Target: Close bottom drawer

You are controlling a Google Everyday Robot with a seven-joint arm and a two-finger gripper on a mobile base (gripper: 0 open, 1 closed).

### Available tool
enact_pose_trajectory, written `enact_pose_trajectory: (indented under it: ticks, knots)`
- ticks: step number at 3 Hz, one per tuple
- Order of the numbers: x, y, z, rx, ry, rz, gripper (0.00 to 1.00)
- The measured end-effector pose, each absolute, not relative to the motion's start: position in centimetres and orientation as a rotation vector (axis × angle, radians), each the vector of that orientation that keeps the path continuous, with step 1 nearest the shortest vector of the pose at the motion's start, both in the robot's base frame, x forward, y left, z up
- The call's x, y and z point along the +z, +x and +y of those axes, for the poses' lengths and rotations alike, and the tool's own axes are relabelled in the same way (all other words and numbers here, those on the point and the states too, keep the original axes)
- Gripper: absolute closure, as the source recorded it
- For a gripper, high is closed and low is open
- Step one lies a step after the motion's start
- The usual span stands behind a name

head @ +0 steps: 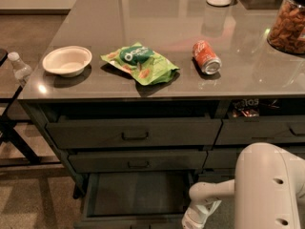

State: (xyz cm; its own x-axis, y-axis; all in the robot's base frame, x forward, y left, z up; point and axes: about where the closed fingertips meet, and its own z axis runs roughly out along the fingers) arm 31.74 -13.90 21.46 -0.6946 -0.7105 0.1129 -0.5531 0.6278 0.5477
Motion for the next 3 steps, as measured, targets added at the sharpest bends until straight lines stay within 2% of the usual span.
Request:
enact_pose_trajectory:
  ticks: [1,3]
  knots:
    - [21.3,33.8,-13.7,-0.666,0.992,-2.621,1.0]
    - [19.0,34.4,-13.0,-0.65,0.94,-2.649,1.0]
